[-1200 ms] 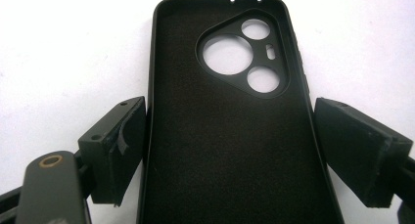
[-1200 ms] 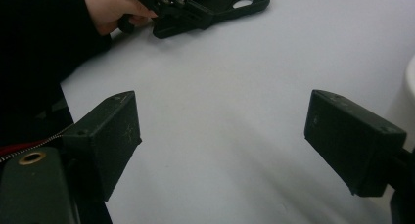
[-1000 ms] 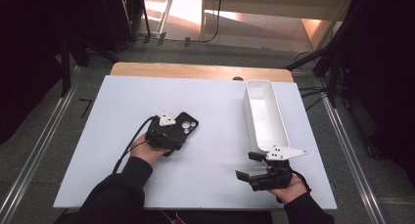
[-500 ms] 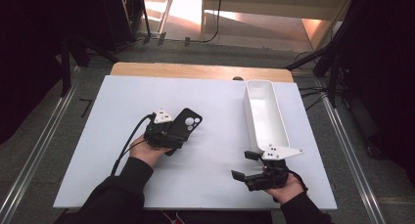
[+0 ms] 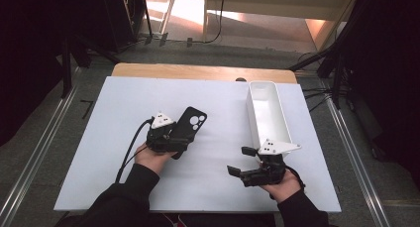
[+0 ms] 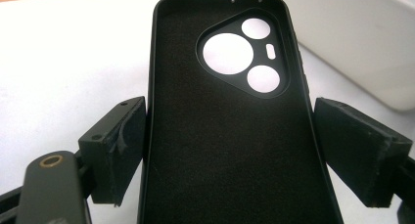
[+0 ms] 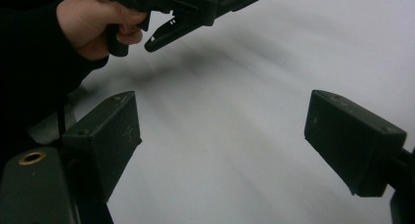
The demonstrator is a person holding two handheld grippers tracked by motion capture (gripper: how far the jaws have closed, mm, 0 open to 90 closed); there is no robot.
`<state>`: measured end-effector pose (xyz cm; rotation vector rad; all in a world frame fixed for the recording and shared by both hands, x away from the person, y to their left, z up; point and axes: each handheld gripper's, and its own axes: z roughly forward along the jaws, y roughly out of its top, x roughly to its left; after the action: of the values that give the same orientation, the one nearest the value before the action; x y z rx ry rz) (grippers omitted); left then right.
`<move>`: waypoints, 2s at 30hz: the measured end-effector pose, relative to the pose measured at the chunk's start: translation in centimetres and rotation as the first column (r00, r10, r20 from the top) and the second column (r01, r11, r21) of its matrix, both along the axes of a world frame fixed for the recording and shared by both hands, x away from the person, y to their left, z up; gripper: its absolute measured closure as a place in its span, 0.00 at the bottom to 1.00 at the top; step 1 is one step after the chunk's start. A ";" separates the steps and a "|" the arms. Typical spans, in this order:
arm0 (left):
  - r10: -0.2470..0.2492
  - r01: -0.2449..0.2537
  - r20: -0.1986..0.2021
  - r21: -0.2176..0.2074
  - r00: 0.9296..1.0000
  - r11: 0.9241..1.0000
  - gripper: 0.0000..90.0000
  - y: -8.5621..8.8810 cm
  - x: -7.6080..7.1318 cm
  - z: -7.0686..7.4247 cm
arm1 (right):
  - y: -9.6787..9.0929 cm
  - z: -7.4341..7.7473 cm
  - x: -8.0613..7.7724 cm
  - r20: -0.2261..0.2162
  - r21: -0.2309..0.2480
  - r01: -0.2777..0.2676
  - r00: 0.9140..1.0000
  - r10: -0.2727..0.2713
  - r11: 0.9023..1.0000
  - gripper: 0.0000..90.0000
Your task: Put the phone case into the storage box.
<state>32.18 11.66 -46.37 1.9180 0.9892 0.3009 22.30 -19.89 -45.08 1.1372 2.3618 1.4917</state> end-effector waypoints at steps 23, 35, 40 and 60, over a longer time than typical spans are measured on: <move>0.144 -0.132 0.072 -0.157 0.987 0.979 0.17 -0.9 -3.0 -0.5 | 1.2 1.9 2.4 -0.066 0.002 0.062 0.996 -0.062 0.998 0.13; 0.173 -0.153 0.100 -0.182 0.980 0.971 0.17 -1.4 -3.8 -1.2 | 2.2 2.8 3.7 -0.086 0.007 0.075 0.994 -0.074 0.997 0.13; 0.182 -0.158 0.111 -0.194 0.977 0.968 0.17 -1.6 -4.0 -1.3 | 2.4 3.2 4.3 -0.090 0.022 0.096 0.991 -0.094 0.995 0.13; 0.225 -0.181 0.165 -0.248 0.960 0.952 0.16 -2.1 -5.1 -2.0 | 4.1 4.6 6.8 -0.125 0.047 0.117 0.986 -0.110 0.992 0.13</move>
<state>27.12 9.55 -48.41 1.5483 1.0458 0.4609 29.08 -15.82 -40.48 1.3885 2.3006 1.4972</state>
